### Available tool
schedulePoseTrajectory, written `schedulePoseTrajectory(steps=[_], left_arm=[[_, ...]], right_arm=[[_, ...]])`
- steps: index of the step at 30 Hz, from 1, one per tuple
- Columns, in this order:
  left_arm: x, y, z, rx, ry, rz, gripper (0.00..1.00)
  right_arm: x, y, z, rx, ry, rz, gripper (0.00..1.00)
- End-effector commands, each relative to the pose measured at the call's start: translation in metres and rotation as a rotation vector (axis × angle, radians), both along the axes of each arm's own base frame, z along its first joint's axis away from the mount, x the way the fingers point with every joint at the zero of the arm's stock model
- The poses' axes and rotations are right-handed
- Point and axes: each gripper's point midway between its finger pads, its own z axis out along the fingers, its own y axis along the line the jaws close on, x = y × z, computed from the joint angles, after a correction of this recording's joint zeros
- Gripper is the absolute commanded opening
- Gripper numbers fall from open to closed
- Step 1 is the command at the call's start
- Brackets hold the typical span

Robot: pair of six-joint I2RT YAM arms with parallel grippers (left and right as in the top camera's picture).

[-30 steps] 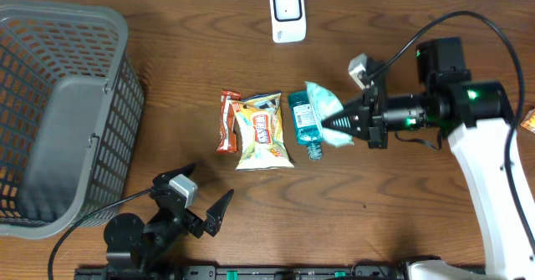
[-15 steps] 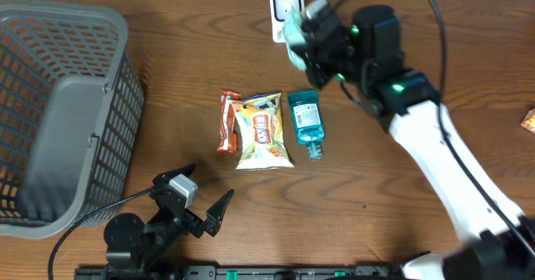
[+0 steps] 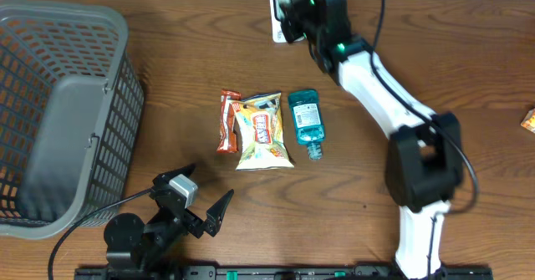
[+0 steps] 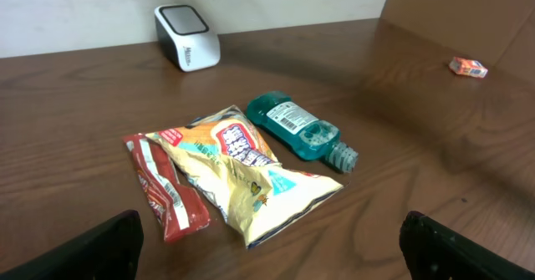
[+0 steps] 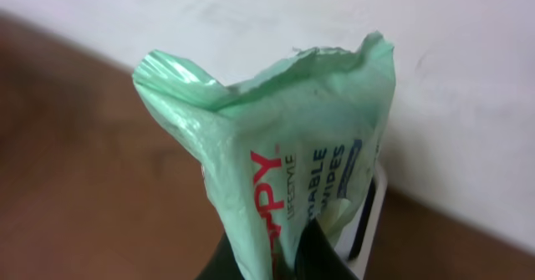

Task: Scan the item barcode
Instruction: 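Hold the wipes pack barcode against the white scanner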

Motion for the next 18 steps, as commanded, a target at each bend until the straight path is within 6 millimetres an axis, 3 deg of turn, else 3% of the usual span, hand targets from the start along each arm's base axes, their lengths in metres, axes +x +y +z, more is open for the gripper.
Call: schedulePoseTrajectory(steps=[1, 6, 10, 14, 18], left_arm=[[0.000, 0.000, 0.001, 0.013, -0.015, -0.006, 0.98], [0.000, 0.000, 0.001, 0.013, -0.015, -0.006, 0.98], [0.000, 0.000, 0.001, 0.013, -0.015, -0.006, 0.98], [0.000, 0.000, 0.001, 0.013, -0.016, -0.006, 0.98], [0.000, 0.000, 0.001, 0.013, -0.015, -0.006, 0.98]], right_arm=[[0.032, -0.003, 0.002, -0.009, -0.032, -0.092, 0.01], [0.058, -0.005, -0.031, -0.077, -0.001, -0.147, 0.01], [0.061, -0.008, -0.050, -0.120, 0.010, -0.199, 0.01], [0.061, -0.006, -0.044, -0.124, -0.001, -0.211, 0.01], [0.059, -0.027, -0.022, -0.172, 0.012, -0.300, 0.01]])
